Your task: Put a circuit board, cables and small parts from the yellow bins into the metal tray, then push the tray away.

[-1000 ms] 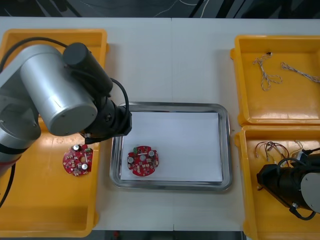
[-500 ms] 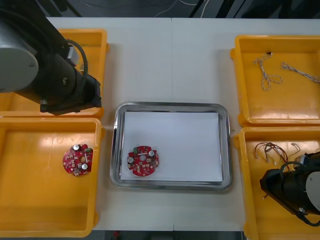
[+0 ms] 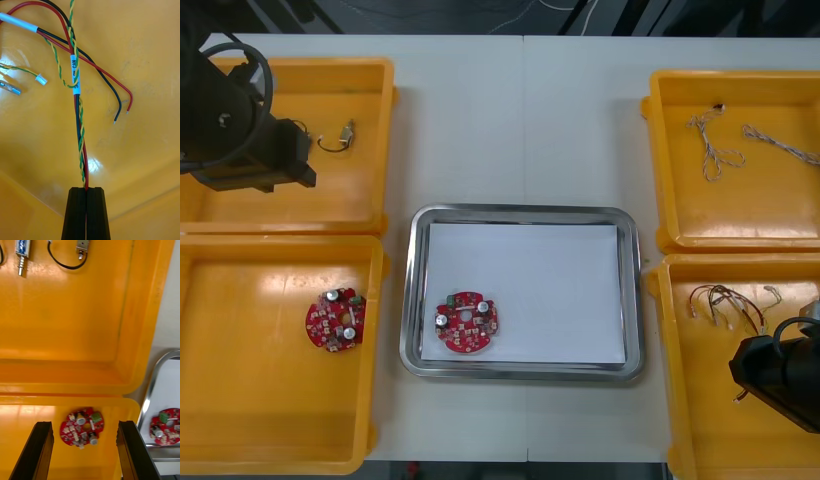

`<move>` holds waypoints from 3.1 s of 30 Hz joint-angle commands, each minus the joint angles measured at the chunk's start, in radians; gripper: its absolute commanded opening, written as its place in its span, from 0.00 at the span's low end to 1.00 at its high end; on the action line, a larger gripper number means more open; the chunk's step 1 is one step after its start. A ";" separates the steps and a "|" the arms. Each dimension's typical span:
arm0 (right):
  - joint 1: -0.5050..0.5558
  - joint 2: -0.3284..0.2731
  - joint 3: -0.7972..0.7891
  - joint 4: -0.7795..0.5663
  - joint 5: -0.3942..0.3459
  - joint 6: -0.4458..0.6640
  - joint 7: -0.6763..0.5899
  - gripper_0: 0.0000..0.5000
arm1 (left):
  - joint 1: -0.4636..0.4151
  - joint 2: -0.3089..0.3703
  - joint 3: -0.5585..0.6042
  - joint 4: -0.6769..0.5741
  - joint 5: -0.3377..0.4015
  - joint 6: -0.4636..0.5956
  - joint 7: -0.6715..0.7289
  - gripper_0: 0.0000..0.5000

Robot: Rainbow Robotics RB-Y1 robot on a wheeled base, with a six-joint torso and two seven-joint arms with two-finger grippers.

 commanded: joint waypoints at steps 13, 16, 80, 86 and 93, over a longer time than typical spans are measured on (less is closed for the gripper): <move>0.099 -0.179 -0.130 -0.086 -0.245 -0.015 -0.022 0.00 | -0.131 0.064 0.079 0.283 -0.083 0.000 -0.232 1.00; 0.143 -0.196 -0.140 -0.093 -0.271 -0.056 -0.017 0.00 | -0.164 0.064 0.079 0.341 -0.085 -0.003 -0.302 1.00; 0.140 -0.197 -0.179 -0.099 -0.200 -0.059 0.029 1.00 | -0.351 -0.085 0.044 1.080 -0.338 -0.496 -1.140 1.00; 0.045 -0.197 -0.177 -0.015 -0.206 -0.050 0.042 1.00 | -0.349 -0.091 -0.005 1.085 -0.347 -0.526 -1.137 1.00; -0.004 -0.197 -0.176 0.066 -0.211 -0.077 0.078 1.00 | -0.351 -0.115 -0.025 1.128 -0.353 -0.599 -1.140 1.00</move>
